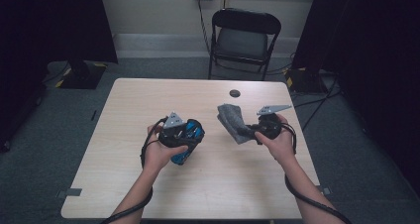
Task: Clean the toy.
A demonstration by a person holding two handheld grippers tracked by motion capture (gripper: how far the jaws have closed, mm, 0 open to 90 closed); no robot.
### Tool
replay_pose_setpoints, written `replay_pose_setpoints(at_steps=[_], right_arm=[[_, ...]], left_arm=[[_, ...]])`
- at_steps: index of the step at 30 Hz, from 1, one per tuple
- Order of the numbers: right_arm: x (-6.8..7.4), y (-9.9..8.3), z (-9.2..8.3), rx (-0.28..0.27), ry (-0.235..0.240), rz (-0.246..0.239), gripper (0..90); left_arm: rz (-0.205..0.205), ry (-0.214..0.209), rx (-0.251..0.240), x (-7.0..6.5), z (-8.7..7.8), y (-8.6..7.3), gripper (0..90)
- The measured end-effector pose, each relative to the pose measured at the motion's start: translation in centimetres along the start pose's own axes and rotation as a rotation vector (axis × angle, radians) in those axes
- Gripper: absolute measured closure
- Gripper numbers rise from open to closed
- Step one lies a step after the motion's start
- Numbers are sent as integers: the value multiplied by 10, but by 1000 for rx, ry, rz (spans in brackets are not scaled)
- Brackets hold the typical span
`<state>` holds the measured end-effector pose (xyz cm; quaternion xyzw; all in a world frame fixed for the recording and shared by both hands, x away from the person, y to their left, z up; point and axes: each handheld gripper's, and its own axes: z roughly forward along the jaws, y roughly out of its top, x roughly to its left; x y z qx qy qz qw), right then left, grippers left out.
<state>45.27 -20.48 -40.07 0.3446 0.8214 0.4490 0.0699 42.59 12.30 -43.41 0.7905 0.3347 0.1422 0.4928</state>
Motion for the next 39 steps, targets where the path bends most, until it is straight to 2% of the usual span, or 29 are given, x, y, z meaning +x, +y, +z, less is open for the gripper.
replay_pose_setpoints(at_steps=[5,12,20,24,26,30,39], right_arm=[[1,17,10,11,-18,-6,756],[12,32,30,17,1,-17,756],[26,43,50,50,41,-53,755],[33,48,58,61,65,-72,755],[37,50,62,78,90,-93,754],[42,51,66,113,117,-127,754],[44,47,64,98,137,-135,755]], left_arm=[[7,-11,2,-4,1,0,256],[13,-27,6,-9,3,0,256],[30,-44,13,-14,5,1,256],[26,-54,12,-16,7,0,256],[28,-56,16,-15,7,0,256],[28,-56,20,-12,6,-2,256],[21,-50,20,-10,4,-1,256]])
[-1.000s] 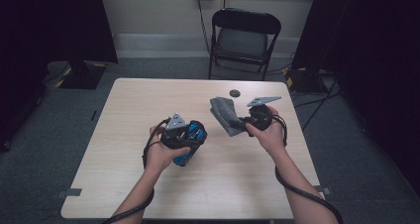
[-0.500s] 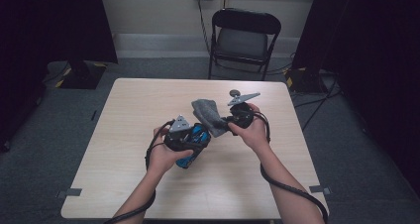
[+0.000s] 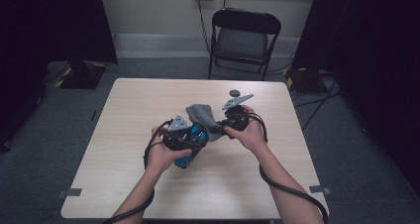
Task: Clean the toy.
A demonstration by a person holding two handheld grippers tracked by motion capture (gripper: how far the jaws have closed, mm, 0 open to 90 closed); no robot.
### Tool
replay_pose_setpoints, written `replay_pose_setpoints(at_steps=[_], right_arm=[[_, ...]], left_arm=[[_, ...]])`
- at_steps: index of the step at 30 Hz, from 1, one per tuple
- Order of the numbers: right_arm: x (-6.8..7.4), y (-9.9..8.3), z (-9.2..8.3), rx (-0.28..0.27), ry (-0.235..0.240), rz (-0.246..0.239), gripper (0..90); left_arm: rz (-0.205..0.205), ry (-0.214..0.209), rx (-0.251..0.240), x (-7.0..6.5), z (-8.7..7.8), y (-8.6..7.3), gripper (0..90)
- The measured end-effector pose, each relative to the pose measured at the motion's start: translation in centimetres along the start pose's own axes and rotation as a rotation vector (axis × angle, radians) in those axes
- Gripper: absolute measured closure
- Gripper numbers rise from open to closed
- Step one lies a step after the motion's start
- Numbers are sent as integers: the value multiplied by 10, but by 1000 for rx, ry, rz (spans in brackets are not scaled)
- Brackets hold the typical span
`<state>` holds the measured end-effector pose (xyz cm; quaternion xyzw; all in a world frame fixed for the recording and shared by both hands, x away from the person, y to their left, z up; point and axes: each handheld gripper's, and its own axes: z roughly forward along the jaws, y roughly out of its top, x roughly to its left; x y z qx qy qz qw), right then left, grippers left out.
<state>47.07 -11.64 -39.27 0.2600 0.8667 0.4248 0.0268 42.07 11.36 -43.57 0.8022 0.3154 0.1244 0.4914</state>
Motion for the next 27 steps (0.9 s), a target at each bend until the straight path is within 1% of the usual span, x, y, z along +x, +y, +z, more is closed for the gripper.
replay_pose_setpoints(at_steps=[6,8,13,18,23,27], right_arm=[[1,-3,-3,-1,12,-5,755],[2,-5,-4,0,18,-13,754],[5,-9,-5,5,26,-27,754],[7,-15,-8,-3,39,-25,754],[11,-22,-12,-3,49,-43,754],[13,-27,-14,-4,57,-50,754]], left_arm=[[-7,12,-1,3,-2,-1,256],[-13,14,2,4,-2,-2,256],[-10,19,5,5,-2,-2,256],[-12,30,-4,7,-4,-2,256],[-20,36,-3,9,-5,-3,256],[-18,42,-2,10,-4,-4,256]])
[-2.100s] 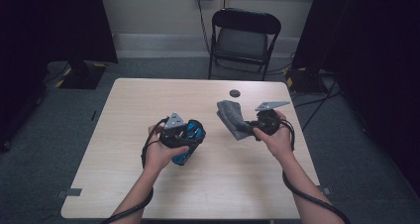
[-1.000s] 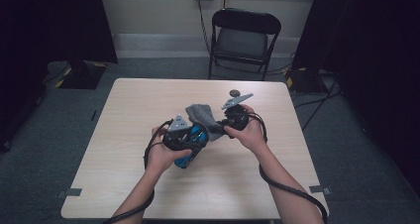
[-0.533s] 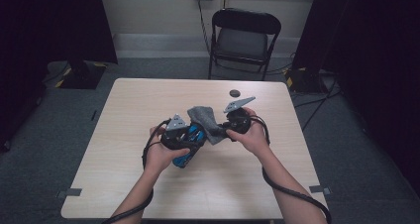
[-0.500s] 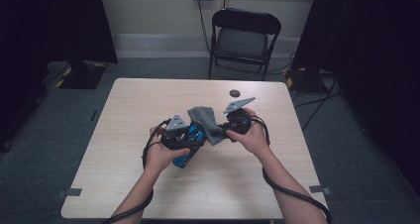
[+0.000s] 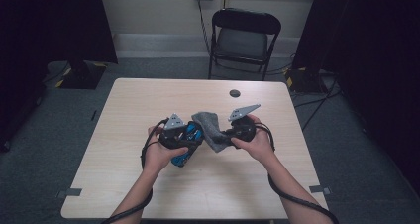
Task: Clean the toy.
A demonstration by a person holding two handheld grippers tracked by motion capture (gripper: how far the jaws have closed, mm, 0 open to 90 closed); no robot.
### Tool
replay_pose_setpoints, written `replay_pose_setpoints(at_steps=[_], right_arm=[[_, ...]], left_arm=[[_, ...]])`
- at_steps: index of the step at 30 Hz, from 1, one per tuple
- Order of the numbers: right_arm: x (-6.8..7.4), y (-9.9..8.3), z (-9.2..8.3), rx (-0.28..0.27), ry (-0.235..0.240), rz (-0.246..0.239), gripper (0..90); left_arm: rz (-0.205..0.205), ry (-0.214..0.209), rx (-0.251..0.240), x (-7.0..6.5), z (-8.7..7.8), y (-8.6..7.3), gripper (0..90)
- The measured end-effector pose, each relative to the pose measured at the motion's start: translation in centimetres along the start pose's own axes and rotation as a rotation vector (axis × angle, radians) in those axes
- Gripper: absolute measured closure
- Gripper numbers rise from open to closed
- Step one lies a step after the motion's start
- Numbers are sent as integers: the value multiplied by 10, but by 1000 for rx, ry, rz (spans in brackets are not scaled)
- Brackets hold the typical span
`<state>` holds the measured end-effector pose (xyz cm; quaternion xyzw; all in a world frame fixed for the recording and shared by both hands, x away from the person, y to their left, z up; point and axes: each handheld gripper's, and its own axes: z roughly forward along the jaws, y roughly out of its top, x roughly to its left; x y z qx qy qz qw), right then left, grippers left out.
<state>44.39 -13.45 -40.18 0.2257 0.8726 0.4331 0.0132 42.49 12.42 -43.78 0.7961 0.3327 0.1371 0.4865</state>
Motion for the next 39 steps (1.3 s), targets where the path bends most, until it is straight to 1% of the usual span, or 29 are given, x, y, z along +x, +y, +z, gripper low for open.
replay_pose_setpoints(at_steps=[6,19,24,29,36,39], right_arm=[[4,-9,-3,-9,18,-7,754],[17,-24,-8,2,37,-33,754],[19,-32,-9,10,49,-34,754],[22,-37,-12,0,55,-36,754],[24,-45,-18,-4,61,-32,754],[26,-48,-21,-6,64,-39,753]], left_arm=[[-5,2,4,1,0,-1,256],[-9,12,3,3,-1,-1,256],[-8,13,5,4,-2,-2,256],[-2,18,5,4,-2,-1,256],[-12,27,-1,6,-4,-1,255],[-17,30,0,7,-5,-2,256]])
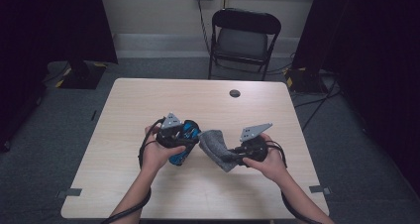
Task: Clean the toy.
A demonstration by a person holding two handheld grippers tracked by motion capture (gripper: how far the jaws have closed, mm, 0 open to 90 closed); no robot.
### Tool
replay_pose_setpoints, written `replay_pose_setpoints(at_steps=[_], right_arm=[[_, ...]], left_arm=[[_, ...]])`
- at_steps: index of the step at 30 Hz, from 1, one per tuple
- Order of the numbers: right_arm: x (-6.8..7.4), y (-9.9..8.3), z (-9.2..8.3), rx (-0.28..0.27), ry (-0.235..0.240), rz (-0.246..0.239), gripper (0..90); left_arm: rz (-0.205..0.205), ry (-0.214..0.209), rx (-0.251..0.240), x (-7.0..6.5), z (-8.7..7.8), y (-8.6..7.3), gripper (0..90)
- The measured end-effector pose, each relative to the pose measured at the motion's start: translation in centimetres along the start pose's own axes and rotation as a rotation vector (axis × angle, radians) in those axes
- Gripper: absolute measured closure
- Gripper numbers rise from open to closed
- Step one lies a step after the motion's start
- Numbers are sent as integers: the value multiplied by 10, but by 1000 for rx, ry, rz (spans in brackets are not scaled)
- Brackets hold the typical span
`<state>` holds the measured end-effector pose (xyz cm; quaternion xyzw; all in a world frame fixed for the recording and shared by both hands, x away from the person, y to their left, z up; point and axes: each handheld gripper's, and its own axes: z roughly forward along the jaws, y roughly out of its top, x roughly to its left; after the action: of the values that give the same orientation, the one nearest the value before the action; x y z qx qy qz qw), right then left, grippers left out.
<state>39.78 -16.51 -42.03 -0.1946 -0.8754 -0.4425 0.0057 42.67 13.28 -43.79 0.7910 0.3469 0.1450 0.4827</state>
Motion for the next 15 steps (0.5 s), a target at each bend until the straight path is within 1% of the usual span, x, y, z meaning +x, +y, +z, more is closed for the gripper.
replay_pose_setpoints(at_steps=[2,6,9,10,13,15], right_arm=[[1,-3,-3,4,5,-3,753],[-2,-8,-13,-6,-17,13,753],[-9,-10,-22,-28,-49,45,753],[-13,-10,-26,-37,-67,56,753],[-22,-9,-32,-62,-108,91,753],[-28,-8,-33,-65,-140,108,753]], left_arm=[[0,5,-1,1,0,0,256],[-1,1,4,0,0,0,256],[3,-3,3,-2,1,0,256],[6,-2,3,-3,1,1,256],[9,-8,1,-5,2,2,256],[13,-14,2,-7,3,3,256]])
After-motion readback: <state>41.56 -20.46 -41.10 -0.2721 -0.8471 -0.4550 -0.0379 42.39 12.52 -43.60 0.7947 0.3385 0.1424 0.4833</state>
